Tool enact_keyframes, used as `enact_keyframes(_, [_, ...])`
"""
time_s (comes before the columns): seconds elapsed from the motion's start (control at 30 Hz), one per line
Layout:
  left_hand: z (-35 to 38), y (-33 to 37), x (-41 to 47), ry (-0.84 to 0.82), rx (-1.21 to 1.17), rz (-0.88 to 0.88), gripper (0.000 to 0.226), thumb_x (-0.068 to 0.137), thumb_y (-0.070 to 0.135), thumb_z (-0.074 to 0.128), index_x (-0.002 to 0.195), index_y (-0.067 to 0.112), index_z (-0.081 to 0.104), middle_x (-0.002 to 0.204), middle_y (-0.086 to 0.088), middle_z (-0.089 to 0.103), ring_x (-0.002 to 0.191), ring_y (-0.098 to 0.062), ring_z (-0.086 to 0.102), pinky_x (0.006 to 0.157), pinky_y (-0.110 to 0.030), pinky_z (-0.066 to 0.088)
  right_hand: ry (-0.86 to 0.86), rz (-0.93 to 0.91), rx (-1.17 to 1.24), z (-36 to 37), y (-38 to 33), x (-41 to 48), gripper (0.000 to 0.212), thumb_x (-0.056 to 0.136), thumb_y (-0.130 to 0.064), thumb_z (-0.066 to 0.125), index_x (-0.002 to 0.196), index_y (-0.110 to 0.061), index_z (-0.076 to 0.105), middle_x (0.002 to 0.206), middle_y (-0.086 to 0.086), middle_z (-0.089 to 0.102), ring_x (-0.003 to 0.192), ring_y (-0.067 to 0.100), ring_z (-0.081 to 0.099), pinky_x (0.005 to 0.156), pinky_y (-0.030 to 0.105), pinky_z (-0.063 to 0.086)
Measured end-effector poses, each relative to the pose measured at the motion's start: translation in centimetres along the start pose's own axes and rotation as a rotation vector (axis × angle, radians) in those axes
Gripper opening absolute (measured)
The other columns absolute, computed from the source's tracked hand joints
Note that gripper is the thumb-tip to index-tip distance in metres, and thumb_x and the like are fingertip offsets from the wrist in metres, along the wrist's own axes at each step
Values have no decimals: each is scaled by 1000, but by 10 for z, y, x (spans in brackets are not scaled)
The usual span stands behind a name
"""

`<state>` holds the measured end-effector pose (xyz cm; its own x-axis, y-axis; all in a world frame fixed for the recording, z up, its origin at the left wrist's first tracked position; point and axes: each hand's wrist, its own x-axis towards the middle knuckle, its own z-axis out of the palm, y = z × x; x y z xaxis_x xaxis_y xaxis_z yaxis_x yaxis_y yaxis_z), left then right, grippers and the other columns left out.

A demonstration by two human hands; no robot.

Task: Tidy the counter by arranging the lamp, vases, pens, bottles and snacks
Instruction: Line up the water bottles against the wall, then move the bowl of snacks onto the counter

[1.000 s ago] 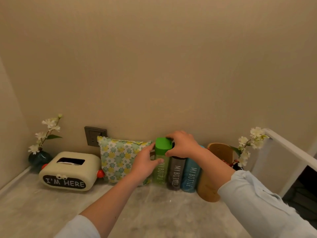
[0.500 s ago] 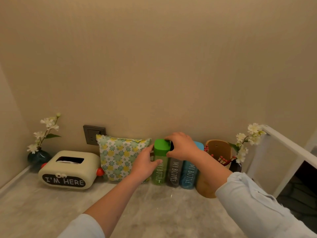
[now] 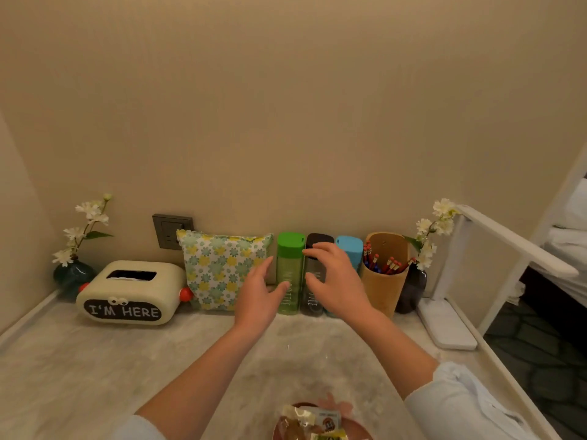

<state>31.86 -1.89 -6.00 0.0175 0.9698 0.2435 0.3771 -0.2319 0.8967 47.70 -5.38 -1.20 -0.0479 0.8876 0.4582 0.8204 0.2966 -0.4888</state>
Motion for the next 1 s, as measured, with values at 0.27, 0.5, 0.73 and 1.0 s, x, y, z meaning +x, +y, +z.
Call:
enact_keyframes(0.27, [17, -26, -83, -66, -137, -148, 49, 88, 20, 68, 133, 21, 51, 132, 3, 54, 116, -9, 53, 88, -21, 44, -45, 214, 29, 24, 18, -94, 37, 88, -23, 62, 124, -27, 61, 129, -10, 52, 124, 6, 44, 100, 16, 30])
enact_keyframes(0.5, [11, -47, -141, -166, -126, -237, 43, 92, 22, 62, 133, 22, 52, 135, 4, 55, 122, -10, 50, 95, -22, 40, -78, 426, 89, 33, 19, -155, 37, 88, -20, 59, 123, -28, 60, 126, -9, 54, 121, 10, 49, 100, 20, 36])
enact_keyframes(0.73, [3, -57, -178, -297, -62, -311, 49, 94, 20, 58, 140, 21, 43, 144, 1, 47, 130, -17, 46, 106, -30, 41, -55, 743, 127, 31, 1, -207, 55, 94, -27, 55, 145, -18, 39, 147, 5, 42, 136, 21, 39, 110, 34, 32])
enact_keyframes(1.0, [-4, -63, -209, -284, -28, -342, 53, 92, 17, 58, 141, 24, 40, 137, 3, 52, 119, -14, 54, 101, -40, 48, -57, 931, 2, 38, -21, -253, 57, 97, -38, 42, 148, -12, 34, 147, 12, 40, 136, 31, 32, 108, 40, 32])
